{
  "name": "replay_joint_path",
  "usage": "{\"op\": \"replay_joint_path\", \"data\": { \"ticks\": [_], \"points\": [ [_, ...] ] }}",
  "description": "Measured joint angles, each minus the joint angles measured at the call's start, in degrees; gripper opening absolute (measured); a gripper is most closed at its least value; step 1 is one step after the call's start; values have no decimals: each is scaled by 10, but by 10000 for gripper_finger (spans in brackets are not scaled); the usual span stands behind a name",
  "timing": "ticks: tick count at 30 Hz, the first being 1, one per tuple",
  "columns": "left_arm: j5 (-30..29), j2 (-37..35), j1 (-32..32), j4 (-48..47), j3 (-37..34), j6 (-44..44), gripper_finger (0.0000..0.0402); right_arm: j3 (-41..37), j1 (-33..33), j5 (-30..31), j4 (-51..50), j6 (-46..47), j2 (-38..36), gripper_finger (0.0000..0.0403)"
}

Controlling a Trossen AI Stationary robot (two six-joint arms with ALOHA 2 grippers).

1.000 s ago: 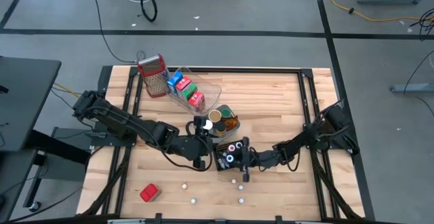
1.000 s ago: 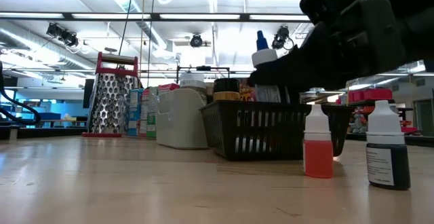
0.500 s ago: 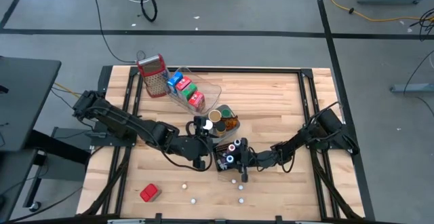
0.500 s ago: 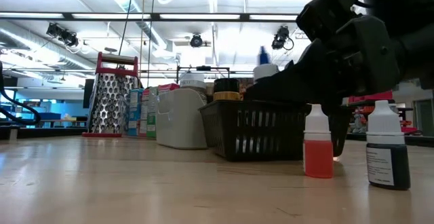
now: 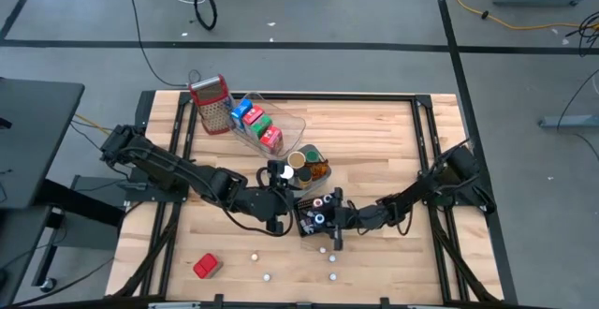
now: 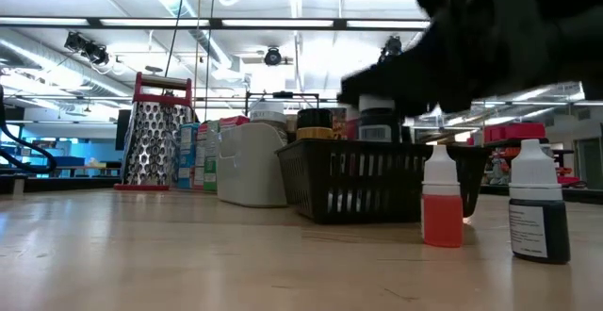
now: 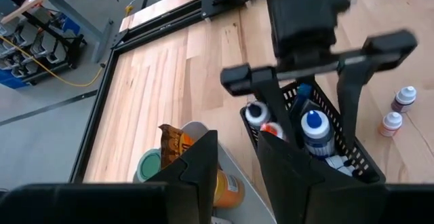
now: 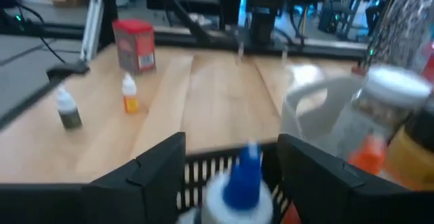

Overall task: Pick & Place Kitchen Items
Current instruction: Adjust the food coloring bottles on the black bin

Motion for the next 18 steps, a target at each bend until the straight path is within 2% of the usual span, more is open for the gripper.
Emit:
{"op": "replay_joint_path", "data": {
  "ticks": [7,13,18],
  "points": [
    [0,0,0,0,0,-9,115,0,23,-16,-54,-43,-119,246],
    [-6,0,0,0,0,-21,114,0,39,-130,-161,-40,-232,246],
    [-6,0,0,1,0,-23,114,0,46,-250,-250,22,-259,246]
  ]
}}
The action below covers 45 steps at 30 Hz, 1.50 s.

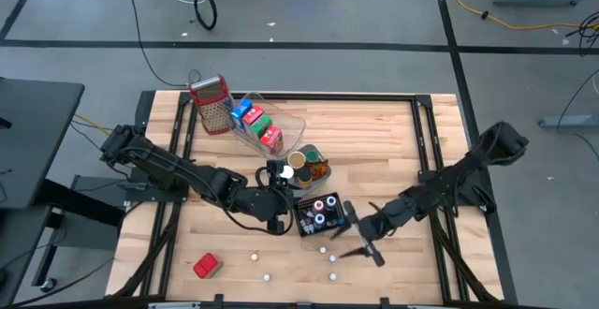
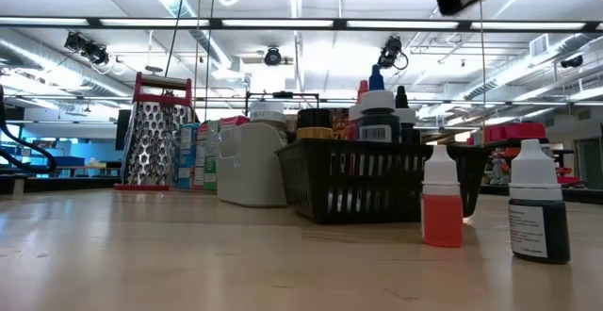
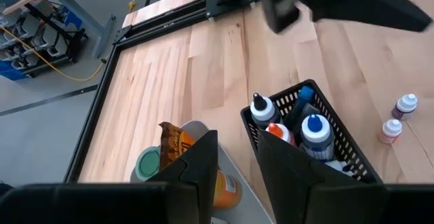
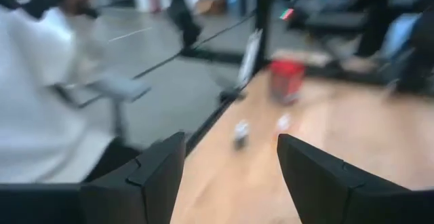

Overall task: Pick & Place Kitchen Items
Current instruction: Adjust the food coloring bottles on the black bin

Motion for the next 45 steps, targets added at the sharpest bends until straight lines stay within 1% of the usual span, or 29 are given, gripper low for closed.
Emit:
{"op": "replay_joint_path", "data": {
  "ticks": [2,4,8,12,15,18,24,27,32,34,38,45],
  "points": [
    [0,0,0,1,0,0,115,0,4,-28,-18,35,13,246],
    [-1,0,0,7,0,0,114,0,9,-35,-40,67,34,246],
    [-1,0,1,26,0,2,115,0,16,-7,-47,84,91,246],
    [-1,0,1,30,0,12,114,0,17,-7,-15,83,150,236],
    [-1,0,1,30,0,12,114,0,16,-26,29,82,178,219],
    [-1,0,1,30,0,12,114,0,12,-37,49,81,198,199],
    [5,0,1,30,0,12,114,1,8,-36,80,82,219,176],
    [5,0,1,30,0,12,114,1,7,-33,90,82,225,173],
    [5,0,1,30,0,20,115,1,9,-33,85,120,242,173],
    [6,0,1,30,0,21,114,-1,16,-16,81,121,242,173],
    [6,0,1,30,0,30,114,-1,30,28,85,86,240,167],
    [5,0,1,30,0,42,114,0,30,27,95,61,196,157]
  ]
}}
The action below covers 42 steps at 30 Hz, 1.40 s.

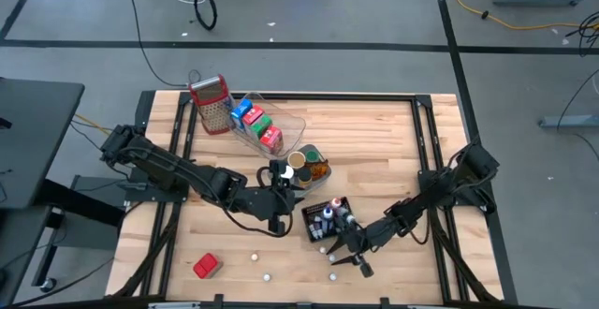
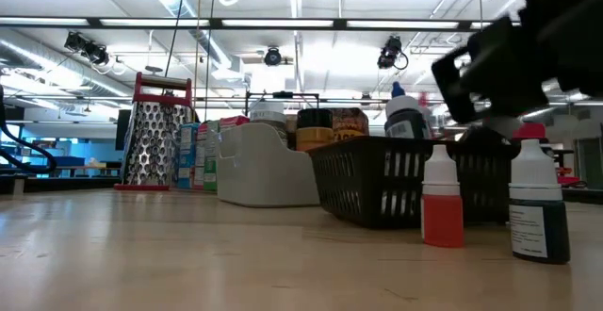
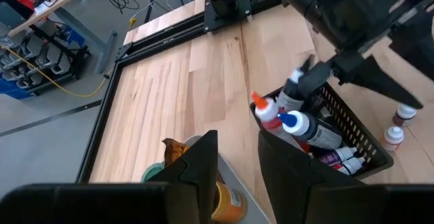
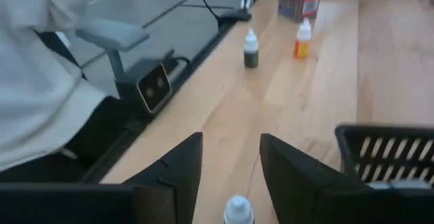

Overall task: Pick & Place Kitchen Items
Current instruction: Adjust the food coloring bottles on the black bin

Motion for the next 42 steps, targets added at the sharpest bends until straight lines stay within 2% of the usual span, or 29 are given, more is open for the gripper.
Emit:
{"op": "replay_joint_path", "data": {
  "ticks": [8,12,16,21,24,29,33,38,42],
  "points": [
    [-1,0,0,0,0,0,114,0,0,2,-39,-8,-67,155],
    [-2,0,0,0,0,-1,114,0,0,4,-96,-9,-120,155],
    [-6,0,0,0,0,-5,115,0,0,46,-209,-7,-197,155],
    [-60,0,0,0,0,-16,114,0,0,133,-388,42,-289,156],
    [-79,0,0,0,0,-16,114,0,0,157,-474,79,-318,166],
    [-79,0,1,0,0,-17,114,0,1,160,-535,111,-306,204],
    [-77,0,1,-1,0,-32,114,0,14,173,-522,45,-286,223],
    [-74,0,1,-5,0,-45,114,1,20,227,-529,-16,-269,217],
    [-74,0,1,-5,0,-51,115,1,21,247,-533,-53,-259,186]
  ]
}}
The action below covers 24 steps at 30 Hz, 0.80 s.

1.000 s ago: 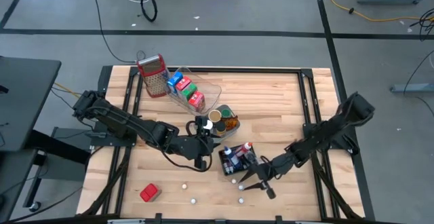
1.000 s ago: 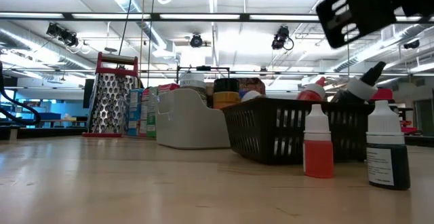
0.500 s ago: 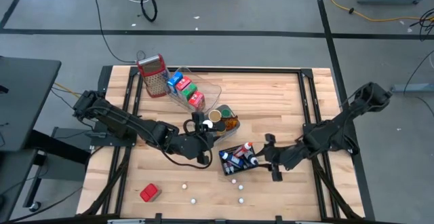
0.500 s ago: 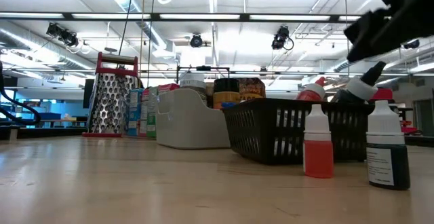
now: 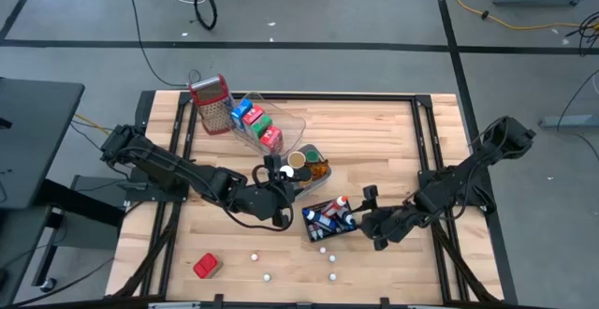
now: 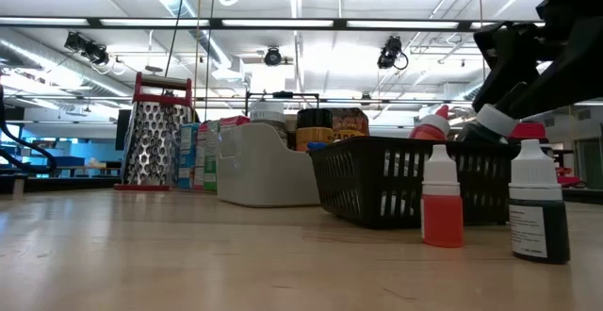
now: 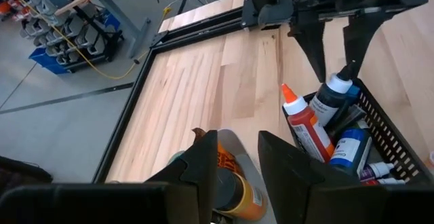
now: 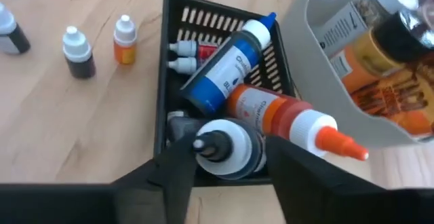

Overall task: Pick & Place Kitchen Items
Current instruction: Adjust the food coloring bottles on the black bin

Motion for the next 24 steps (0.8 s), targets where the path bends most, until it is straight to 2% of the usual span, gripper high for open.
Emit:
{"op": "replay_joint_path", "data": {
  "ticks": [4,8,10,16,24],
  "points": [
    [0,0,0,0,0,-6,115,0,0,4,2,-30,1,121],
    [0,0,0,0,0,-6,115,1,-2,44,16,-46,1,49],
    [0,0,0,0,0,-7,115,1,-7,53,22,-45,1,32],
    [0,0,0,0,0,-10,115,1,-45,24,33,-21,-1,38],
    [0,0,0,1,0,-11,115,8,-111,-61,64,12,-1,140]
  ]
}}
